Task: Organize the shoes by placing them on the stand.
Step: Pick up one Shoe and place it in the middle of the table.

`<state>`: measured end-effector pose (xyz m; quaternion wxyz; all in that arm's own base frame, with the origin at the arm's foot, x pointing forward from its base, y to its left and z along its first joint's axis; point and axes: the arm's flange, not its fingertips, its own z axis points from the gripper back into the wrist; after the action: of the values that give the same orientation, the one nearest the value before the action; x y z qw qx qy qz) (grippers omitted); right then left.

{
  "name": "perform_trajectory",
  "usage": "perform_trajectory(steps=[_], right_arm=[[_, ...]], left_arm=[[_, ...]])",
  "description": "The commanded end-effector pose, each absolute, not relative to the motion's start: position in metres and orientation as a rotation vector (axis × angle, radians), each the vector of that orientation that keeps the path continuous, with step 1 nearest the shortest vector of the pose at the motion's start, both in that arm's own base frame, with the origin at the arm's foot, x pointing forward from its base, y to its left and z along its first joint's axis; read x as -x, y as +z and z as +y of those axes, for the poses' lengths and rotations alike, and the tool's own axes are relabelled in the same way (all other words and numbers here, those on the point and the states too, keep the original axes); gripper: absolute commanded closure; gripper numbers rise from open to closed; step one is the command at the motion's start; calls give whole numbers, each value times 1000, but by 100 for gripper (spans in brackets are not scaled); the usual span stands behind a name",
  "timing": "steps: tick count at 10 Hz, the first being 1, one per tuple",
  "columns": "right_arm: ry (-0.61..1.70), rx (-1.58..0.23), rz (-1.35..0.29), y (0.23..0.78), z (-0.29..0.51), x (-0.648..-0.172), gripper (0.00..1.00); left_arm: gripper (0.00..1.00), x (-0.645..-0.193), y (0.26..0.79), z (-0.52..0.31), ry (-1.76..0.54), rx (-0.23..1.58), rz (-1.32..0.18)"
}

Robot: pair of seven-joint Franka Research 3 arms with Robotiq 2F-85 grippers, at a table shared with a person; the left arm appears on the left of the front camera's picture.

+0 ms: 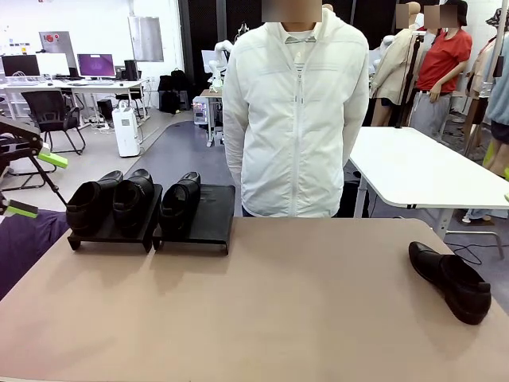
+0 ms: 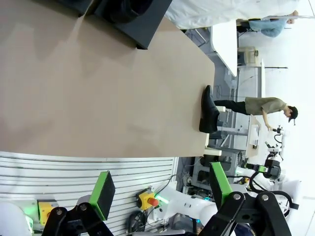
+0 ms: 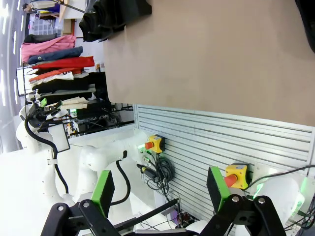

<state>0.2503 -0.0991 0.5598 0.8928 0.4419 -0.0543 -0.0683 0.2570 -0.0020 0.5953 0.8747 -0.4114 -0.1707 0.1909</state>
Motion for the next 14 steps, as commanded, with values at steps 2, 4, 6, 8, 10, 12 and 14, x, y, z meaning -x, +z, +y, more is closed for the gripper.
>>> perform_trajectory(steps=[2, 4, 6, 8, 10, 12, 14], right_arm=[[-140, -626, -1, 542, -61, -281, 0], [-91, -201, -32, 495, -34, -339, 0], [-40, -59, -32, 468, -44, -353, 0], [-125, -39, -91, 464, -44, -341, 0], [-18, -86, -49, 461, -33, -357, 0], [-15, -34, -61, 434, -44, -376, 0], [-19, -22, -129, 409, -55, -406, 0]], left_arm=[[0, -257, 597, -1, 379, 874, -364], [0, -257, 597, -1, 379, 874, -364], [0, -257, 597, -1, 379, 874, -364], [0, -257, 597, -1, 379, 874, -364], [0, -257, 597, -1, 379, 874, -364], [0, -257, 597, -1, 379, 874, -364], [0, -257, 597, -1, 379, 874, -364]])
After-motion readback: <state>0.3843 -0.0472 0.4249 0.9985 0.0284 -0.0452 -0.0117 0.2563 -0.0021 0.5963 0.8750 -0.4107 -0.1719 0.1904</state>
